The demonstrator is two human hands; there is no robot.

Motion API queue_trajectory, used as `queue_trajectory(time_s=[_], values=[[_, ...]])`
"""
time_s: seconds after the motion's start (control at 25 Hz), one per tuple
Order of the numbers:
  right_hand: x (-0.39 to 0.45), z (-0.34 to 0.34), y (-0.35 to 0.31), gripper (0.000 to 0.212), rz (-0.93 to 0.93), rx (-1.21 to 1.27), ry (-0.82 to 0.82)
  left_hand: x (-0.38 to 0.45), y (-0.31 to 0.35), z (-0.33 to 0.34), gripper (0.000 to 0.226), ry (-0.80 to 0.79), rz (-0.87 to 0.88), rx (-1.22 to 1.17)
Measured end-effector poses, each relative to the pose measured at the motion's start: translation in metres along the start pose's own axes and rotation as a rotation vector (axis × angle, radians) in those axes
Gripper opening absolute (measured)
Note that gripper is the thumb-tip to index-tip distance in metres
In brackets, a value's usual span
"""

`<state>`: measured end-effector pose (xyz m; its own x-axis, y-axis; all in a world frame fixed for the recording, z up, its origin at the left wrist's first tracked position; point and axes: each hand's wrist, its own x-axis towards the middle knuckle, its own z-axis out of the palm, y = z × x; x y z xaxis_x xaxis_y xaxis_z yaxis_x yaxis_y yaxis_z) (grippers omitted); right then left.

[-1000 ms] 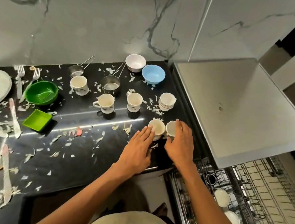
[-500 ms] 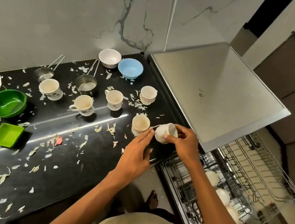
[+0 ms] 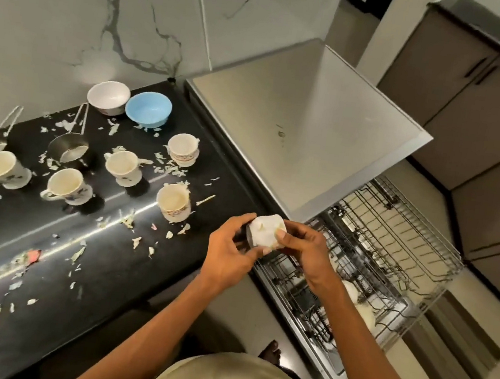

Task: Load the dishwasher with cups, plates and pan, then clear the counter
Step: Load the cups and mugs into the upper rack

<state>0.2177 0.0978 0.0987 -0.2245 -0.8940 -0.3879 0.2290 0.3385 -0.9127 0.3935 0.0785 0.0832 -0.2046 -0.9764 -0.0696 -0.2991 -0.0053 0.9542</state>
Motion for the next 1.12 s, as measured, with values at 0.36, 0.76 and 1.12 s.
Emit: queue_trajectory(time_s=[0.36,0.76,1.12], values=[[-0.033,-0.135,0.014,0.045,-0.252,-0.474,0.290,0.001,0.043,0.144,0.058,-0.051,0.003,0.137],[-0.029,-0.218,0.044,0.058,-0.014,-0.336,0.499,0.011,0.053,0.263,0.045,-0.348,0.017,0.282],[0.039,-0.243,0.059,0.073,0.194,-0.377,0.644,0.063,0.010,0.326,0.074,-0.574,-0.237,0.242]])
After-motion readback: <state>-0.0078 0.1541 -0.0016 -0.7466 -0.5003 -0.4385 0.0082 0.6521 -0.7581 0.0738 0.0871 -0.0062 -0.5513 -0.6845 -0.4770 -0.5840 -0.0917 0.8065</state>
